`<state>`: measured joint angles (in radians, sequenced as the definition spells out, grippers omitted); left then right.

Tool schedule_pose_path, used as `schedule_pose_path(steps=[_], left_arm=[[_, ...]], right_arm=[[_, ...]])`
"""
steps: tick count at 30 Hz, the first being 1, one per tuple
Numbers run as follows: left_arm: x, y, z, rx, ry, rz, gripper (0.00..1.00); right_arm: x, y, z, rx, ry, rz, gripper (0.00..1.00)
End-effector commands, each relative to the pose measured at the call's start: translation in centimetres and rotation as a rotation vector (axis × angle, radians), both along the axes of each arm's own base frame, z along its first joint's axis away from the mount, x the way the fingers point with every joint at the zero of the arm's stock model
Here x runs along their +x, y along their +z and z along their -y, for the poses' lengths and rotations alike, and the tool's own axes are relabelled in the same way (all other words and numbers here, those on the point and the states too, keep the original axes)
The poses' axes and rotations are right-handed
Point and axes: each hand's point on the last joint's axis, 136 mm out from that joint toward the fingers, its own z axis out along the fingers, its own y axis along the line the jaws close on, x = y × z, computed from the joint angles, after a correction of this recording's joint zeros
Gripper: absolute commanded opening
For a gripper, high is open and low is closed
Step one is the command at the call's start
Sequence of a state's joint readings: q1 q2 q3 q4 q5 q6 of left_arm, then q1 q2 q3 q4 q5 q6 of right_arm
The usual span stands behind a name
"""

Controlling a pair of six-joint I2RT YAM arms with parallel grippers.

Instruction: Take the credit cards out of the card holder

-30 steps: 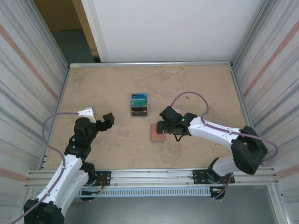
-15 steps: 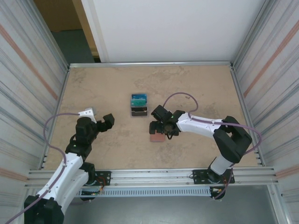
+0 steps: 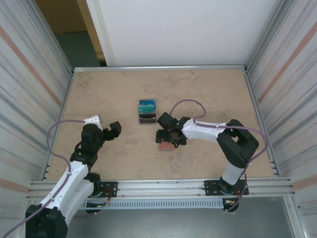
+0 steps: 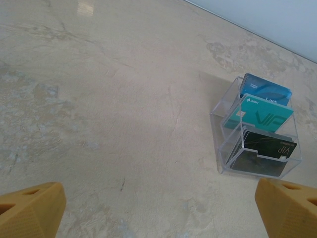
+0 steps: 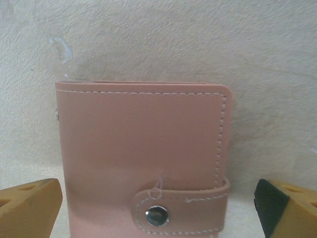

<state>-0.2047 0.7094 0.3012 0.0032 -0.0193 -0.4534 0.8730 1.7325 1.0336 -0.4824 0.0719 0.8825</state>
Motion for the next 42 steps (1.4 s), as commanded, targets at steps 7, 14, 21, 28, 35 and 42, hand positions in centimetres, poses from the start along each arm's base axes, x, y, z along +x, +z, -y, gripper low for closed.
schedule_pose_path(steps=[7,14,21,28,35,42], left_arm=[[0.6,1.4,0.1,-0.006,0.003,0.017,0.99],[0.5,1.8,0.1,-0.006,0.005,0.024,0.99],[0.5,2.6,0.1,-0.016,0.01,0.038,0.99],[0.6,4.2,0.2,-0.037,0.011,0.047,0.99],[0.6,6.1,1.4,-0.088,-0.038,0.029,0.99],[0.5,8.0,5.5,-0.147,-0.177,0.001,0.99]], right_arm=[[-0.6,-0.6,-1.6,-0.035,0.028,-0.016,0.99],[-1.1,-1.8,-1.1,-0.075,0.036,-0.035,0.99],[-2.0,-1.9,-0.9,-0.096,0.059,-0.036,0.85],[-2.0,-1.1,-0.5,-0.083,0.08,0.011,0.67],[-1.3,1.1,-1.4,-0.001,0.155,0.132,0.65],[-0.3,4.7,-3.3,0.139,0.273,0.329,0.64]])
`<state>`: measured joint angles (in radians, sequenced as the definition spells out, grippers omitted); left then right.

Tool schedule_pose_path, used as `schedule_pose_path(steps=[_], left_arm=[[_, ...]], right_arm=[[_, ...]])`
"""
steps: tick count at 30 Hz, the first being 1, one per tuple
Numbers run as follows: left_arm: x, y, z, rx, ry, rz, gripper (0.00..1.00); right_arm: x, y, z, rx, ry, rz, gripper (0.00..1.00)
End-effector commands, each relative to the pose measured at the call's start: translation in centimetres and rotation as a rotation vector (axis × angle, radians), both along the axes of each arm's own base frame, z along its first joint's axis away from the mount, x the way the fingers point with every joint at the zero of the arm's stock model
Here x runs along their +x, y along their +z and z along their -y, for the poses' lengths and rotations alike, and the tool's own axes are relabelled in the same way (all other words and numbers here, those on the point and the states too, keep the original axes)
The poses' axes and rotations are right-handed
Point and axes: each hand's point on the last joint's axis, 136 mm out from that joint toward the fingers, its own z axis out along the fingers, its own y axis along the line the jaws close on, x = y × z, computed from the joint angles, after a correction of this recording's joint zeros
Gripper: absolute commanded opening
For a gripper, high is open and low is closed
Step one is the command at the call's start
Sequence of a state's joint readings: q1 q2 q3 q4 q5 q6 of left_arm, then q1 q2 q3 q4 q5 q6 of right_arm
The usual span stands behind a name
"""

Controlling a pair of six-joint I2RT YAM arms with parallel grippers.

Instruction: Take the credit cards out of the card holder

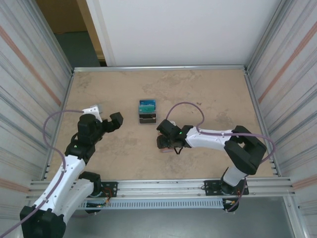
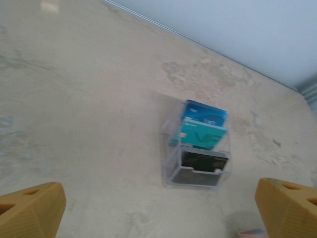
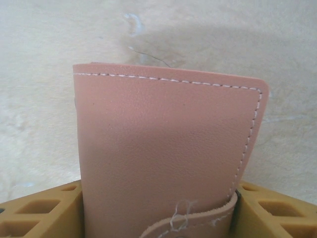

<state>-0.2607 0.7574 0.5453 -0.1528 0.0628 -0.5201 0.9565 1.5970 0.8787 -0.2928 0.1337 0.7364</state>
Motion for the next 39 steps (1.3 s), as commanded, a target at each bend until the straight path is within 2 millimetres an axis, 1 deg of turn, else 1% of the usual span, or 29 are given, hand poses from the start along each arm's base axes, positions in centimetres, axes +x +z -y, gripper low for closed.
schedule_pose_path(steps=[1,6,9,12,14,20,25,29,39], left_arm=[[-0.5,1.5,3.0,-0.047,-0.105,-0.015,0.99],[-1.0,1.6,6.7,-0.081,-0.23,-0.063,0.99],[-1.3,2.0,9.0,-0.115,-0.322,-0.068,0.99],[-1.6,2.5,10.8,-0.153,-0.401,-0.066,0.99],[-1.7,2.9,11.6,-0.182,-0.441,-0.063,0.99],[-2.2,2.8,13.6,-0.216,-0.531,-0.08,0.97],[-2.3,1.7,14.9,-0.226,-0.568,-0.116,0.95],[-2.1,1.4,15.6,-0.251,-0.583,-0.123,0.92],[-1.5,1.1,16.4,-0.283,-0.596,-0.124,0.74]], right_arm=[[1.3,3.8,-2.2,0.111,0.099,0.166,0.64],[1.8,6.8,-3.5,0.202,0.168,0.299,0.63],[2.0,8.3,-4.1,0.25,0.194,0.363,0.63],[2.0,9.6,-4.7,0.291,0.225,0.422,0.63],[2.0,10.2,-4.9,0.309,0.239,0.451,0.63],[2.0,11.7,-5.5,0.349,0.261,0.5,0.64],[2.0,12.7,-5.9,0.38,0.269,0.516,0.64],[1.9,13.4,-6.2,0.398,0.274,0.529,0.64],[1.3,15.2,-7.3,0.43,0.313,0.553,0.64]])
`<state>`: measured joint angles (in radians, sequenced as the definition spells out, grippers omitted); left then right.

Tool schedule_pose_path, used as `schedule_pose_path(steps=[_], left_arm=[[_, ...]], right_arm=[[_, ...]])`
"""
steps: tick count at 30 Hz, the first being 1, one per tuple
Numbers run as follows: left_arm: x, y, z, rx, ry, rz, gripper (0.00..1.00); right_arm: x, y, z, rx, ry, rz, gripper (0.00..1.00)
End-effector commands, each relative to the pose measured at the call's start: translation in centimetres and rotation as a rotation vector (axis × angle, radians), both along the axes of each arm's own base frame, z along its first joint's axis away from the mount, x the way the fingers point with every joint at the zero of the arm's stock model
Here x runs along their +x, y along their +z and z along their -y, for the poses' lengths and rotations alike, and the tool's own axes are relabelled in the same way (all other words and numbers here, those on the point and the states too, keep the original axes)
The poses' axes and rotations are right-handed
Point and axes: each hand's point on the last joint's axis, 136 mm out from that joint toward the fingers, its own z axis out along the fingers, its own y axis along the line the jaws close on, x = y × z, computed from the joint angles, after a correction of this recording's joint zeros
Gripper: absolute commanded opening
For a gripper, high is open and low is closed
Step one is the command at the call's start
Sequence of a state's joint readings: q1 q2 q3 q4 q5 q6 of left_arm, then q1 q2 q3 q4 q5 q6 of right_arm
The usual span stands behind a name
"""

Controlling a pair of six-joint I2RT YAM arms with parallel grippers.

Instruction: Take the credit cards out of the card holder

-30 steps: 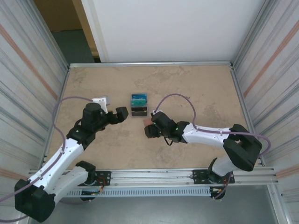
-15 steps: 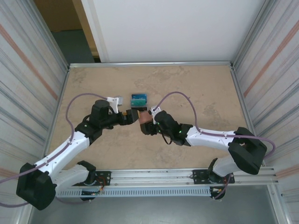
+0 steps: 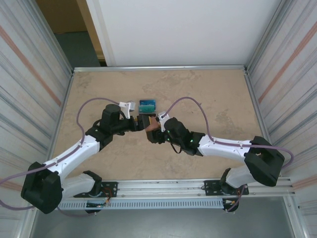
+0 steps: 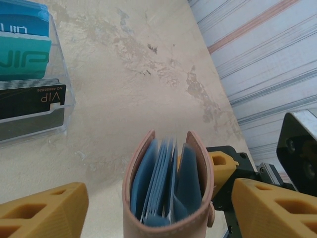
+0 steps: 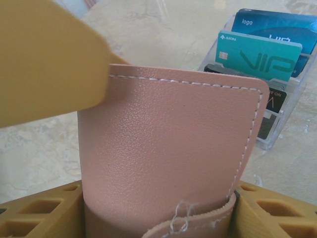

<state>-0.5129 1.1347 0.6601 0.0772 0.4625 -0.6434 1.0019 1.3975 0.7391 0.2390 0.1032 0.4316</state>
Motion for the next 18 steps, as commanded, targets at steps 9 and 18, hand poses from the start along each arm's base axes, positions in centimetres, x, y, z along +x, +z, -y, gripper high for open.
schedule_pose_path(steps=[9,18], left_arm=[[-0.01,1.36,1.76,-0.087,-0.062,0.008,0.52],[-0.34,1.69,2.07,-0.097,-0.096,0.024,0.19]], right_arm=[[0.26,5.14,-1.21,0.092,0.021,0.101,0.64],[0.42,5.34,-1.25,0.105,0.017,0.096,0.66]])
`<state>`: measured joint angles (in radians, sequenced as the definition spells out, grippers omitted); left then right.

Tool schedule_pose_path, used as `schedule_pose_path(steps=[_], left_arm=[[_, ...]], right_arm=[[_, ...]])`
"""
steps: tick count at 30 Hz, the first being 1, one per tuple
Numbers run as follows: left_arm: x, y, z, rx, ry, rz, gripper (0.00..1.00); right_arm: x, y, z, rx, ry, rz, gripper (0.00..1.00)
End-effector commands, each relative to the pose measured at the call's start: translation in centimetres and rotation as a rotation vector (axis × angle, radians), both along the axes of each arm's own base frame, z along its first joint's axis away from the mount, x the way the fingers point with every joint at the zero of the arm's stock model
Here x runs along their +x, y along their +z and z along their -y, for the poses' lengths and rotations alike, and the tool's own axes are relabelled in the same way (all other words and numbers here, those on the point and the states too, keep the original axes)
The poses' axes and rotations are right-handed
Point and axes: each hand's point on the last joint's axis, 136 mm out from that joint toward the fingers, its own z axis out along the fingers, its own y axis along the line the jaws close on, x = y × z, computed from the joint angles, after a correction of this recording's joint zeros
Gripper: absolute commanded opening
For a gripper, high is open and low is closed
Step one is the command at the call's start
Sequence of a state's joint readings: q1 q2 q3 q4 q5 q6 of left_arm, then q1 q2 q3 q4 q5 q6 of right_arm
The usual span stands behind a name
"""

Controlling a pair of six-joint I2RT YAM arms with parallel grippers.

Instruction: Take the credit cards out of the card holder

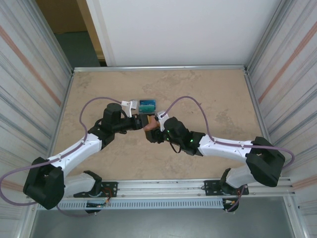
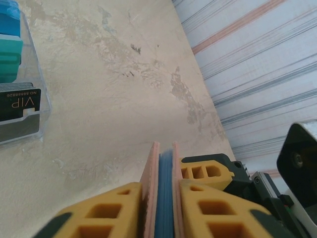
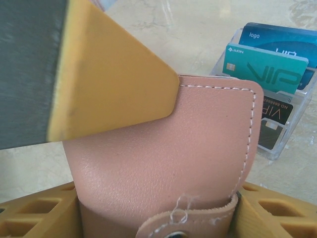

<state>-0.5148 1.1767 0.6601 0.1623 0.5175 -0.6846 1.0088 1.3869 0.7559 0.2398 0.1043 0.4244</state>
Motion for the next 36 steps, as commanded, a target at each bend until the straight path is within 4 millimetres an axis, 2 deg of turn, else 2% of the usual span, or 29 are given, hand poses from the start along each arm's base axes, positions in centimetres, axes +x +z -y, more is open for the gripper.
schedule_pose_path(steps=[1,6,12,18,24,28,36], left_arm=[[-0.6,1.3,1.0,-0.037,-0.063,0.038,0.17],[-0.8,2.6,0.8,-0.017,-0.092,0.107,0.05],[-1.4,5.6,0.0,-0.018,-0.155,0.25,0.04],[-3.4,8.8,-0.1,-0.053,-0.254,0.401,0.04],[-5.1,10.7,0.1,-0.104,-0.324,0.479,0.03],[-5.7,11.5,0.3,-0.149,-0.353,0.502,0.04],[-5.7,11.8,0.7,-0.18,-0.372,0.505,0.03]], right_arm=[[0.4,4.1,-0.8,0.087,0.011,0.069,0.67],[0.0,4.9,-0.3,0.129,0.047,0.022,0.83],[-1.5,7.1,1.1,0.227,0.154,-0.061,0.98],[-2.7,9.0,3.2,0.324,0.246,-0.126,0.99],[-3.8,9.9,4.0,0.358,0.324,-0.122,0.98],[-4.3,9.9,3.8,0.364,0.361,-0.118,0.96],[-4.6,10.1,2.0,0.421,0.46,-0.15,0.88]])
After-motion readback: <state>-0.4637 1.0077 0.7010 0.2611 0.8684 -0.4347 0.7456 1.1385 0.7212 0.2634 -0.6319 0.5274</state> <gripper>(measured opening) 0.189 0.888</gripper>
